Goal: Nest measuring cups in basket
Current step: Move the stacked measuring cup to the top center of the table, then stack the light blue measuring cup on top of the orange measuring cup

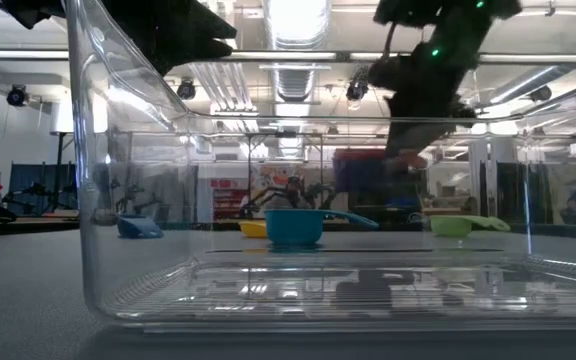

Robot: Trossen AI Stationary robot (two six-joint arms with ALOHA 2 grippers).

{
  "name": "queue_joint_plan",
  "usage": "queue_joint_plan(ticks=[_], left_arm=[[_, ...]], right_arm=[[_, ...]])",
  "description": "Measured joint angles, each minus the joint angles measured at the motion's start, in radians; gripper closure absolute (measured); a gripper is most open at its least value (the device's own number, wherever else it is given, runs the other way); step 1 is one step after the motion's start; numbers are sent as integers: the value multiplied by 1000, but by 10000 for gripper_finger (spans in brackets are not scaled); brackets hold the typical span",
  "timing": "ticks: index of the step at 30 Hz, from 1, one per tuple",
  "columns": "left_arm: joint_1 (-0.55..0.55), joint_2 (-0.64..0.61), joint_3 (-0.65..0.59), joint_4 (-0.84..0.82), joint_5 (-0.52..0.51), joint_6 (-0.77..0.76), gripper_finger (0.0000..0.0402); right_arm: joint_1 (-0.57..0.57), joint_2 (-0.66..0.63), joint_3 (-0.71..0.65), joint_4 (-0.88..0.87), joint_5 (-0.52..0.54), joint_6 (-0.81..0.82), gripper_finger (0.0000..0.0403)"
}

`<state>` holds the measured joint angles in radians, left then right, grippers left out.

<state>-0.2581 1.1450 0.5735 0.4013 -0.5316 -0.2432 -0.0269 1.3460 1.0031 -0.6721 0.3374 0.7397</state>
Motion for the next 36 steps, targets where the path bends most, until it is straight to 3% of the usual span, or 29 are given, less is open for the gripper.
queue_joint_plan(ticks=[12,23,31,36], left_arm=[[0,0,0,-1,-6,3,265],[0,0,0,-1,-6,3,265],[0,0,0,-1,-6,3,265],[0,0,0,-1,-6,3,265]], right_arm=[[-198,53,-17,88,-207,-166,276],[-216,167,-19,158,-232,-290,275],[-216,150,-19,150,-212,-341,159],[-215,84,-19,140,-205,-337,123]])
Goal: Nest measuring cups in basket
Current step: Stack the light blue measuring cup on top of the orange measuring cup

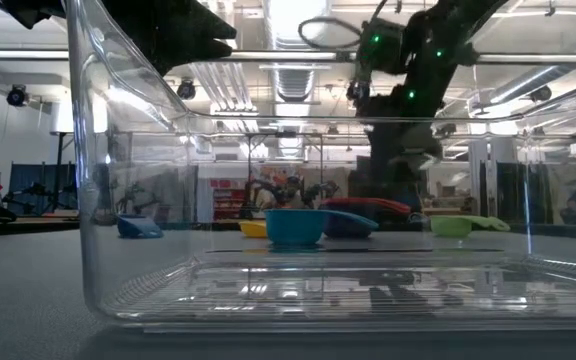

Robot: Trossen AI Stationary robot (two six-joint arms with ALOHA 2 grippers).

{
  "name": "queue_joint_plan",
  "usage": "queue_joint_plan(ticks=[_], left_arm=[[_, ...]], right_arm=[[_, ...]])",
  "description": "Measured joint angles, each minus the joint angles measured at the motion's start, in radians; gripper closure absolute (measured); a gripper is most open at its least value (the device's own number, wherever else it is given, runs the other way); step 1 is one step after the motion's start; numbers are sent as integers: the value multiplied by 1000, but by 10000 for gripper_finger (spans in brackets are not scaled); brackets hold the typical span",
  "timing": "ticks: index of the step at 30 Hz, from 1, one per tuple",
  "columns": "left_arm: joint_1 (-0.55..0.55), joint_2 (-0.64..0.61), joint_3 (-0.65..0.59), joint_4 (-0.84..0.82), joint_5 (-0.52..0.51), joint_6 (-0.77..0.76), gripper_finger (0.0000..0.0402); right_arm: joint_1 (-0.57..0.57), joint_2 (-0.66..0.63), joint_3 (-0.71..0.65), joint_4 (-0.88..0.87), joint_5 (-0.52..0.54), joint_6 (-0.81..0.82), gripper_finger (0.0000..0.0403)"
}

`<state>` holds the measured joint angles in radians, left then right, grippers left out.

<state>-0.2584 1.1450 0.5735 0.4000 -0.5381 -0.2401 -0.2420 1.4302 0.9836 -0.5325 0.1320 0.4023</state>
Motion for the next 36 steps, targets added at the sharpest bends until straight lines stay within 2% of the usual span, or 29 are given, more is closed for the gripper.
queue_joint_plan(ticks=[5,14,20,27,36], left_arm=[[0,0,0,1,0,12,265],[0,0,0,5,-2,14,265],[0,0,0,8,-2,14,265],[1,0,0,11,-3,15,265],[1,0,0,10,-4,15,265]], right_arm=[[56,-61,0,31,-1,1,119],[224,-67,0,181,0,-10,149],[273,-48,0,190,92,6,155],[312,52,21,235,96,-5,153],[325,234,105,192,97,-21,154]])
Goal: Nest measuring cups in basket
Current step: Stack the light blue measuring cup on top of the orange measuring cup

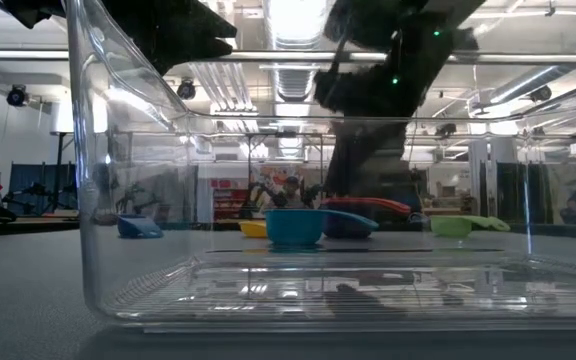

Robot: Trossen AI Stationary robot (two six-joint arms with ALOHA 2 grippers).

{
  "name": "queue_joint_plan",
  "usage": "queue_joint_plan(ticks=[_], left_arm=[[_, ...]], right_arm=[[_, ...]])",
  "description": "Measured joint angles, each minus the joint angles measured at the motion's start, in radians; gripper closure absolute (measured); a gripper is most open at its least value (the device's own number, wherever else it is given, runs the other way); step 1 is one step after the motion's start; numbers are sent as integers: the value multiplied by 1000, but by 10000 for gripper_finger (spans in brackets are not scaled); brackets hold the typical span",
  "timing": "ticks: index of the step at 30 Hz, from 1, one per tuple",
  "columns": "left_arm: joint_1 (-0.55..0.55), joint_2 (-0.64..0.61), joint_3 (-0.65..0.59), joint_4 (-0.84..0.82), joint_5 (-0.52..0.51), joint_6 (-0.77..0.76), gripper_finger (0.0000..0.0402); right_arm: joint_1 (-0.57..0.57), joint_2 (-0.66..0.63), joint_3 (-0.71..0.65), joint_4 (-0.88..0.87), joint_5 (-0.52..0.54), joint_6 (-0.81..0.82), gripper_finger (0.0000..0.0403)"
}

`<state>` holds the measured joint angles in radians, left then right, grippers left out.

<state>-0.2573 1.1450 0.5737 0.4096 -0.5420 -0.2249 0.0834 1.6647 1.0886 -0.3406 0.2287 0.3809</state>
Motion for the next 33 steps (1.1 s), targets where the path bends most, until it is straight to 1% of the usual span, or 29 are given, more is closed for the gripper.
queue_joint_plan(ticks=[6,12,14,16,21,22,30,33], left_arm=[[0,0,0,-3,0,0,265],[0,0,0,-8,0,4,265],[0,0,0,-8,0,4,265],[-1,0,0,-7,0,4,265],[-1,0,0,-7,0,4,265],[-1,0,0,-7,0,4,265],[-1,0,0,-5,0,4,265],[-1,-1,0,-5,0,4,265]], right_arm=[[0,120,100,-124,10,0,154],[0,202,156,-156,11,0,157],[0,204,161,-159,11,0,168],[0,202,162,-158,11,0,189],[0,168,159,-167,11,0,265],[0,159,159,-172,11,0,275],[0,125,161,-198,11,4,274],[0,105,161,-217,45,18,274]])
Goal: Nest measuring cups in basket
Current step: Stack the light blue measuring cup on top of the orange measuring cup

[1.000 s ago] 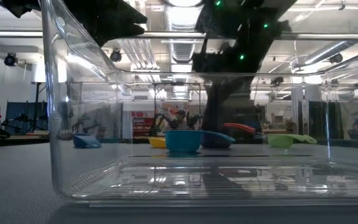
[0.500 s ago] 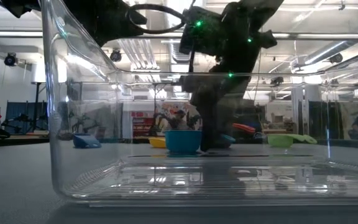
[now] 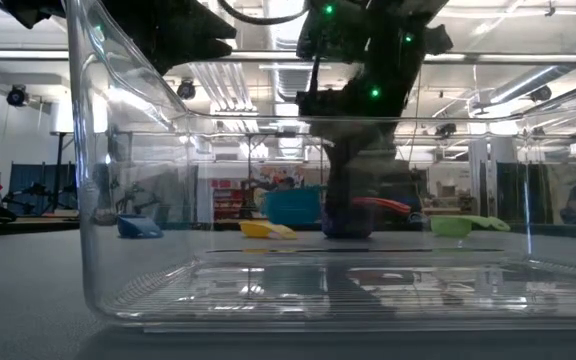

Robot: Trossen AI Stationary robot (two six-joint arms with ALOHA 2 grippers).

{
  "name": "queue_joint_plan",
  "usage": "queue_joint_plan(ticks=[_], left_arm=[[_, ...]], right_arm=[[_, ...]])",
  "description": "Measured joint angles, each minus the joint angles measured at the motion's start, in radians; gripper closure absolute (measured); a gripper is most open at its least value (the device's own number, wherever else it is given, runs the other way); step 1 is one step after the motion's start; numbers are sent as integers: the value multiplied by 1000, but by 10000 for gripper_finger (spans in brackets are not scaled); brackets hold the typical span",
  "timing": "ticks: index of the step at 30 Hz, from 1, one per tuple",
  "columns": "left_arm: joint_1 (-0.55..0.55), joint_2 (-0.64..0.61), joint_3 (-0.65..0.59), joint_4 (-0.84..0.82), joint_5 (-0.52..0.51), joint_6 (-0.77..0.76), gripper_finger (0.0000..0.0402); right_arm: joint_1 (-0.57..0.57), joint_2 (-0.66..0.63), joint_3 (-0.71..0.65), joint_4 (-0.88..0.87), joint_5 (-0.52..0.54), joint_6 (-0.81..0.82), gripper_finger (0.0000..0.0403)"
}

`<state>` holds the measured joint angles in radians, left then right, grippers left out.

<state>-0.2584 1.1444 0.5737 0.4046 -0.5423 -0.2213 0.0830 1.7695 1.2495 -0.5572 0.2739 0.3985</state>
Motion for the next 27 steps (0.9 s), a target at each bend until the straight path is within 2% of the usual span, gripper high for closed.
queue_joint_plan(ticks=[6,11,19,24,27], left_arm=[[0,-1,0,-1,0,0,265],[0,-1,0,-1,0,0,265],[0,-1,0,0,0,0,265],[0,-1,0,5,0,0,265],[0,-1,0,6,0,0,265]], right_arm=[[-14,-97,-10,-33,107,14,274],[-69,-181,-52,-36,147,56,274],[-177,-281,-208,20,140,100,274],[-218,-323,-289,128,51,107,274],[-234,-328,-310,155,33,110,274]])
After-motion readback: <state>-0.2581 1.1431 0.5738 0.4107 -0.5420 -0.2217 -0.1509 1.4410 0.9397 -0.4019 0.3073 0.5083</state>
